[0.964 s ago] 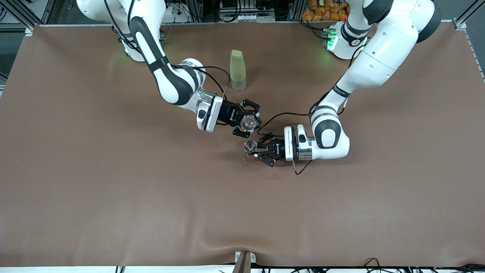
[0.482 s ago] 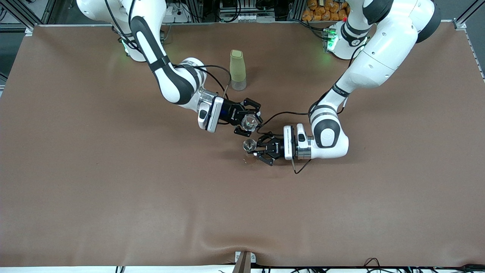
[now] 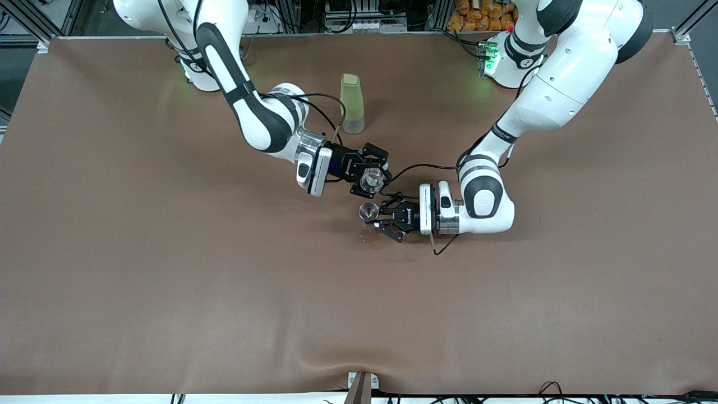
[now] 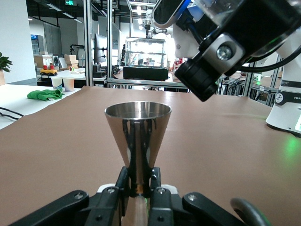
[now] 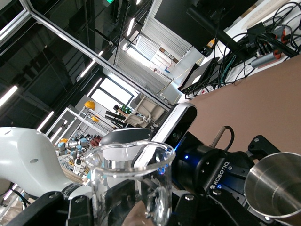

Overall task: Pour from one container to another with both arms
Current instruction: 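Tilt the beaker with the right gripper over the jigger's rim, then pour liquid from the beaker into the jigger with the right gripper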

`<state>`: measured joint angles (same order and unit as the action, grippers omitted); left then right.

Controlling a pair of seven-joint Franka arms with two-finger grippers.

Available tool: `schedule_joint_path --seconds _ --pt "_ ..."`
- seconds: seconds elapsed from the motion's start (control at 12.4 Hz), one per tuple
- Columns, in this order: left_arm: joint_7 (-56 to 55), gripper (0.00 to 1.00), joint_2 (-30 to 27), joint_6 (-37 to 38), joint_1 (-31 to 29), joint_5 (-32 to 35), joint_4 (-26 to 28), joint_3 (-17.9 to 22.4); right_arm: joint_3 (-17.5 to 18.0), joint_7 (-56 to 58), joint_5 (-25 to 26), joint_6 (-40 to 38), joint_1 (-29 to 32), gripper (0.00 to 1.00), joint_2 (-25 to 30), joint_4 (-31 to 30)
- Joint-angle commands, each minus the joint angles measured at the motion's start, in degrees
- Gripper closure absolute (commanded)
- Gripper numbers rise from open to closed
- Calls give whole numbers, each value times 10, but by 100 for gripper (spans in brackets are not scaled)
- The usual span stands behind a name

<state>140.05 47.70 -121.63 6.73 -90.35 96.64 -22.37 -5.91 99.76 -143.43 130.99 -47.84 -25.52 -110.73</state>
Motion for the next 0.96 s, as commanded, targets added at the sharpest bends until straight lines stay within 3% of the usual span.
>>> schedule_joint_path --seconds 0.0,0.88 --pt "12 100 -13 17 -5 -7 16 -3 -1 -34 -7 10 -5 100 -2 10" --pt "13 100 -20 37 -17 -6 30 -3 -1 -221 61 10 -3 100 1 10"
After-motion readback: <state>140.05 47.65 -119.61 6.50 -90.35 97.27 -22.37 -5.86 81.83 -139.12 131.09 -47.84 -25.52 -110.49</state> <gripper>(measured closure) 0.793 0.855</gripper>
